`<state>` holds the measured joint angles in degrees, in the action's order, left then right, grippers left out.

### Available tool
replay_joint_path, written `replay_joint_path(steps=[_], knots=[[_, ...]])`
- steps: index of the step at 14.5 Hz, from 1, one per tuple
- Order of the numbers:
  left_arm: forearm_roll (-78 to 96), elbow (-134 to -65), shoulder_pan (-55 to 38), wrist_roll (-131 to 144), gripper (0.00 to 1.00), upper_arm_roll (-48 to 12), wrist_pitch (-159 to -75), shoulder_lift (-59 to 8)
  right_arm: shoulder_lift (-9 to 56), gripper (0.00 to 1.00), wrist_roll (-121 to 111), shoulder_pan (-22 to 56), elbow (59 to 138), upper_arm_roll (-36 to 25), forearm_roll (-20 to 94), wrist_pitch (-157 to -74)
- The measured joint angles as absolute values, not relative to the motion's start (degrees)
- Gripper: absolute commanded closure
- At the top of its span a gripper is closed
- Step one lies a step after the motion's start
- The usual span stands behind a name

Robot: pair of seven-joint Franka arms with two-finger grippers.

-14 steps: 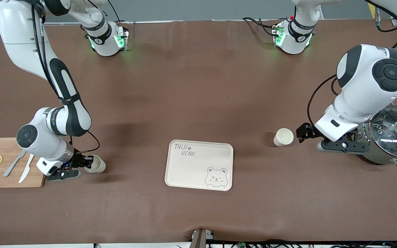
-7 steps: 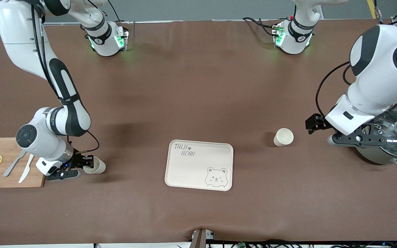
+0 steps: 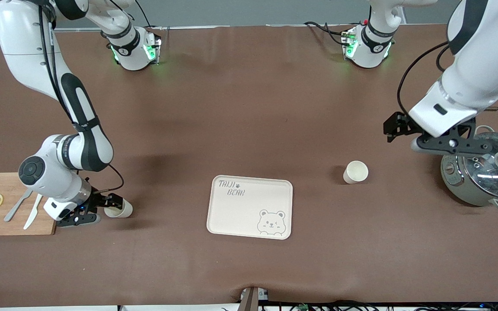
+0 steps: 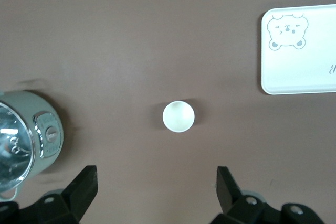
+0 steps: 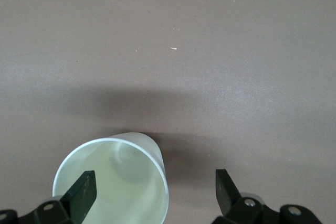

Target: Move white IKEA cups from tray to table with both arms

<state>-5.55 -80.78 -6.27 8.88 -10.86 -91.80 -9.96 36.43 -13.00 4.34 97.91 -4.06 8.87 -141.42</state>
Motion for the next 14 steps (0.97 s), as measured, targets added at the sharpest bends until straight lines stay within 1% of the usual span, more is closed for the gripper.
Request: replay_joint_path(steps=[2,3,5,9,11,14], knots=[[-5.55,-80.9,-6.27,7.6,0.0,-10.75,-91.71,-9.97,36.25,0.0,-13.39,4.15,96.31,-4.2,8.87,-139.95],[-5.55,-81.0,-6.28,5.55,0.0,-10.71,-91.71,-10.06,36.11,0.0,-13.57,3.97,94.73,-4.3,8.87,-137.4],[-5.55,-81.06,-6.28,2.25,0.0,-10.65,-91.5,-10.12,35.73,0.0,-13.66,3.61,90.01,-4.57,8.87,-129.57],[-5.47,-81.08,-6.29,1.49,0.0,-10.65,-87.89,-10.12,33.43,0.0,-13.63,1.73,79.09,-4.91,8.87,-110.07],[-4.72,-81.12,-6.29,1.56,0.0,-10.61,-86.04,-10.13,30.97,0.0,-12.85,1.49,75.61,-5.52,8.87,-101.12],[-1.64,-81.16,-6.22,2.62,0.0,-10.21,-85.36,-10.15,24.6,0.0,-11.19,1.46,73.78,-6.09,8.61,-90.71]])
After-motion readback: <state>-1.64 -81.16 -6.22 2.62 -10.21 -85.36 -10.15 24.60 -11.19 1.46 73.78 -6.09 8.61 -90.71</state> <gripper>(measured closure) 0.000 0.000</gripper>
